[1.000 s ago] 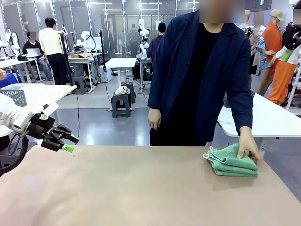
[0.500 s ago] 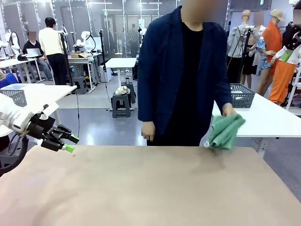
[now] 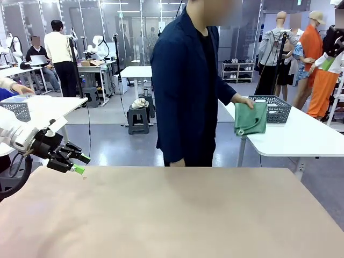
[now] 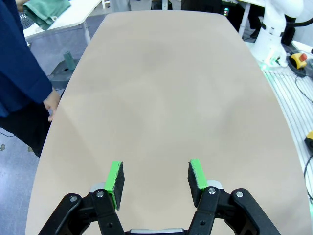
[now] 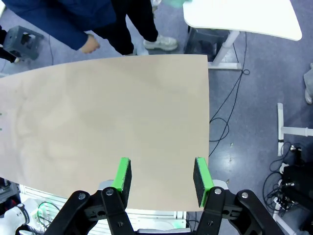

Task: Fold the towels and place them in the basket.
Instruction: Stack the folded Towel with hook on the right side of the table.

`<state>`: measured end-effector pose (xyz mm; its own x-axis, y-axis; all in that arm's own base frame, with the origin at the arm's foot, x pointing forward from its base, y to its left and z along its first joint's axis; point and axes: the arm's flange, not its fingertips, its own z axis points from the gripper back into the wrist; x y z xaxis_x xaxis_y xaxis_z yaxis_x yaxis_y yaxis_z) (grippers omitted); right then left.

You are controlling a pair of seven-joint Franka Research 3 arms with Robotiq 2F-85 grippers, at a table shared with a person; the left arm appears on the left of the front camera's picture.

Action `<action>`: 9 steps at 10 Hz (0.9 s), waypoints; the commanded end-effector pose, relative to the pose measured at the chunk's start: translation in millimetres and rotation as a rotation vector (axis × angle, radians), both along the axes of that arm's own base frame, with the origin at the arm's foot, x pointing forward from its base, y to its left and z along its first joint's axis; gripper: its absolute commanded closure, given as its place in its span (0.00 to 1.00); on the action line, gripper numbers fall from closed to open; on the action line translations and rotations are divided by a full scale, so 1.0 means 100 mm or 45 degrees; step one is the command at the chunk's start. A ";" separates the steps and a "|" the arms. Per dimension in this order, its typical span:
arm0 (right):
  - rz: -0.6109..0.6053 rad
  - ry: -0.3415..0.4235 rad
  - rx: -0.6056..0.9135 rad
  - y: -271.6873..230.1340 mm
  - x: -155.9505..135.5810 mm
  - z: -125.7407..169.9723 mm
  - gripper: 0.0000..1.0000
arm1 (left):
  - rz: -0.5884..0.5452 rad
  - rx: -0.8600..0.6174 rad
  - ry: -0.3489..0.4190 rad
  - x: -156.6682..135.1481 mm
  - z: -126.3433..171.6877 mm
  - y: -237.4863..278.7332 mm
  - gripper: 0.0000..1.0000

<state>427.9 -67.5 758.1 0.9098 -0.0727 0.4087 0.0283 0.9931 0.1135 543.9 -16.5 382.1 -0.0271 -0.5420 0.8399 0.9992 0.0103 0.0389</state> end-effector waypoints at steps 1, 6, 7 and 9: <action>0.023 -0.004 0.001 -0.02 0.00 0.01 0.36 | -0.001 -0.001 -0.005 0.00 0.02 0.00 0.32; 0.023 -0.004 0.001 -0.02 0.00 0.01 0.36 | -0.001 -0.001 -0.005 0.00 0.02 0.00 0.32; 0.023 -0.004 0.001 -0.02 0.00 0.01 0.36 | -0.001 -0.001 -0.005 0.00 0.02 0.00 0.32; 0.023 -0.004 0.001 -0.02 0.00 0.01 0.36 | -0.001 -0.001 -0.005 0.00 0.02 0.00 0.32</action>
